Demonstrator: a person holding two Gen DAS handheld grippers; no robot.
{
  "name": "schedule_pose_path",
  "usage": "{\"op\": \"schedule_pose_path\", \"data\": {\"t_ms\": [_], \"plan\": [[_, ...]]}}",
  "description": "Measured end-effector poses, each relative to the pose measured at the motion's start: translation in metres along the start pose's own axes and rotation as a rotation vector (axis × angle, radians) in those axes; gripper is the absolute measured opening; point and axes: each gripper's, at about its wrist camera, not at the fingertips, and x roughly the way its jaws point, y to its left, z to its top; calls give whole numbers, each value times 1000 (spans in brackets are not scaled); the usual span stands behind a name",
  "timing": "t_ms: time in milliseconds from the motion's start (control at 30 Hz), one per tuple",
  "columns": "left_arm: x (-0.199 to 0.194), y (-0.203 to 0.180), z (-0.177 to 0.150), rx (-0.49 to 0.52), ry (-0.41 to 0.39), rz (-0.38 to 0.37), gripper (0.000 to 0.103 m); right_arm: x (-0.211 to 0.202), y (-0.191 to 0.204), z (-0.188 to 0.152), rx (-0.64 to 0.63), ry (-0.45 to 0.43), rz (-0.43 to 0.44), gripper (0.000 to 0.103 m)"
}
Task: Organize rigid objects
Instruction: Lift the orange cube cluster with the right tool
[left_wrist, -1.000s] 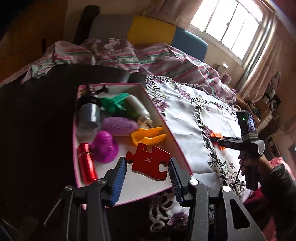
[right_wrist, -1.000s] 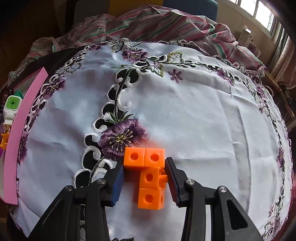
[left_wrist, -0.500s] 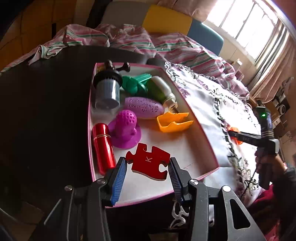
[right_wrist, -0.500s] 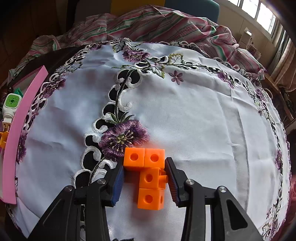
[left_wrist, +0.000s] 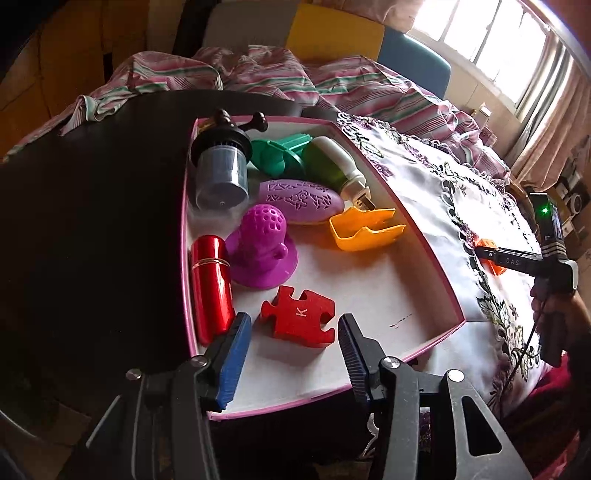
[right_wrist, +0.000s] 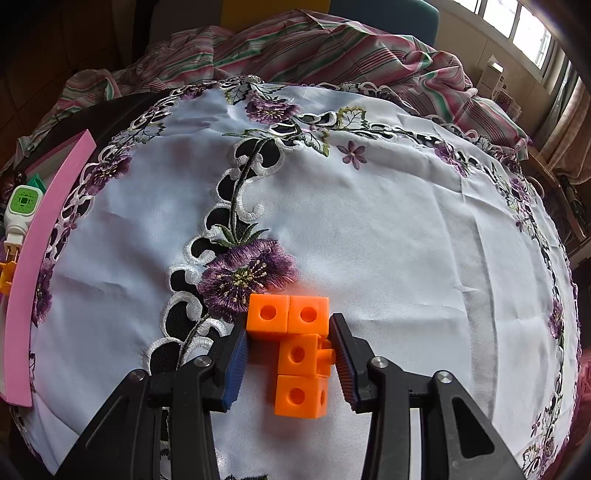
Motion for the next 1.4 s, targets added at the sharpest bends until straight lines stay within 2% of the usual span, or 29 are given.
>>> {"op": "schedule_pose_path", "data": {"t_ms": [67,167,333,900,1033,1200,1400], "plan": [[-4,-1,1,4,-12,13,50,0,1,1,-1,0,-2,42],[-13,-3,4,13,-44,71,50,0,1,1,-3,0,-5,42],[-27,0,12,-8,-84,103,50,-1,2,1,-4,-1,-5,42],[-42,12,9,-39,-106,137,51,-2,0,2,-6,2,-9,42],[-45,14,10,-46,-113,137,51,-9,-1,7,7,5,-38,42],[-45,18,9,-58,-115,133,51,-41,10,13,12,-67,3,42],[-43,21,7,-68,-103,129,52,-81,55,17,-36,-143,139,42]]}}
